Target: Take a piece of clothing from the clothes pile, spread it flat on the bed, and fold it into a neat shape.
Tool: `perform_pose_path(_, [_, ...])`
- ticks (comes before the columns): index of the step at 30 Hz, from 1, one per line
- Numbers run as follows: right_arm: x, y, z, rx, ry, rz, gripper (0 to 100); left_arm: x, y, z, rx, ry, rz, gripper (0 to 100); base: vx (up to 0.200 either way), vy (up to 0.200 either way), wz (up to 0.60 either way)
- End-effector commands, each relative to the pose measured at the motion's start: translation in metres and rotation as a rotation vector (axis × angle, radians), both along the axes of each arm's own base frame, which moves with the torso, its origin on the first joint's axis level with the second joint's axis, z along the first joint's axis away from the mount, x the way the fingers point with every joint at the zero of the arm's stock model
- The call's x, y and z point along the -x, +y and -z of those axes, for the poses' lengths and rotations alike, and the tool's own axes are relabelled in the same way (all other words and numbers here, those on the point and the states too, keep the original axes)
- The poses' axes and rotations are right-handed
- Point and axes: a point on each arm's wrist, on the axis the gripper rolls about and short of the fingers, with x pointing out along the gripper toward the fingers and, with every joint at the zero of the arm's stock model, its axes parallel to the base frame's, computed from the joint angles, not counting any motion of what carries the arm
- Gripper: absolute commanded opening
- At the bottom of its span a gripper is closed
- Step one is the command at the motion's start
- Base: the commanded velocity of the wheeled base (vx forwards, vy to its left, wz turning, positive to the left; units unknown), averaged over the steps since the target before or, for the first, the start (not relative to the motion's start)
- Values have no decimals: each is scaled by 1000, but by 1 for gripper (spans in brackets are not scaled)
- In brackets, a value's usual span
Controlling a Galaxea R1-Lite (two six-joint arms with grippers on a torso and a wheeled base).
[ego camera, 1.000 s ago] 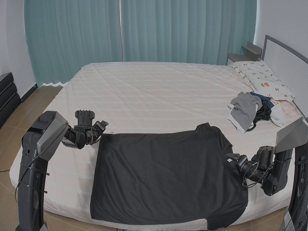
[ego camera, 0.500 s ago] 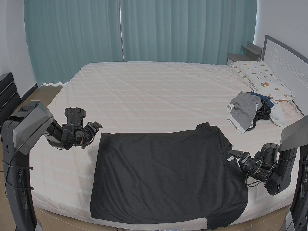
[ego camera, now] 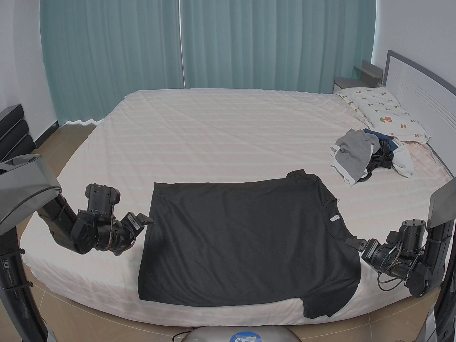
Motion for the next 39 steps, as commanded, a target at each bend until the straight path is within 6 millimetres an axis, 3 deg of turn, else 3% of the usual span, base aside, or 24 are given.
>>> perform_pose_path(1, [12, -13, 3, 21, 40, 18, 100, 47, -4, 0, -1, 22, 56, 100, 0, 0, 0])
perform_pose_path(5, [17, -19, 12, -21, 93, 2, 100, 61, -2, 12, -38, 29, 109, 100, 0, 0, 0])
perform_pose_path(9, [17, -21, 23, -55, 135, -33, 100, 88, 0, 41, -78, 92, 348, 100, 0, 0, 0])
perform_pose_path(15, [17, -21, 19, -56, 115, -38, 100, 87, -1, 67, -144, 47, 452, 100, 0, 0, 0])
perform_pose_path(25, [18, -20, 19, -57, 119, -44, 100, 95, 0, 76, -230, 27, 542, 100, 0, 0, 0])
perform_pose_path(39, [18, -17, 18, -55, 120, -59, 100, 83, -4, 79, -230, -5, 548, 100, 0, 0, 0])
